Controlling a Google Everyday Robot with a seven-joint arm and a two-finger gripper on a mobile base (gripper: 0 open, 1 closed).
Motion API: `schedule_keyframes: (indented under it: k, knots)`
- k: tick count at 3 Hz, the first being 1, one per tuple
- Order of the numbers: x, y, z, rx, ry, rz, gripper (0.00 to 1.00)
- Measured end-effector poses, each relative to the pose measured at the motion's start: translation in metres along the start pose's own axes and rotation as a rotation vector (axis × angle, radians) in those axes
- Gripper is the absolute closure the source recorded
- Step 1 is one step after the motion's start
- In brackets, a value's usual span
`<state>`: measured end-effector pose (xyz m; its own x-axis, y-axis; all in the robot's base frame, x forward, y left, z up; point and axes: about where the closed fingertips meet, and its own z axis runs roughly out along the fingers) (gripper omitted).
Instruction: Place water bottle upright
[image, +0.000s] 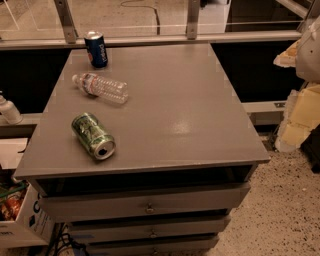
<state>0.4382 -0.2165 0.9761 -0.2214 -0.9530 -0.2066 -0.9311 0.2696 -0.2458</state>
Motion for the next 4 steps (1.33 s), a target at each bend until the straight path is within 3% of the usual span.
schedule_keyframes:
  k: [2, 4]
  knots:
    - [-0.029, -0.011, 0.017, 0.028, -0.016, -0.029, 0.0]
    - [-0.087, -0.043, 0.044, 0.03, -0.082, -0.063, 0.0]
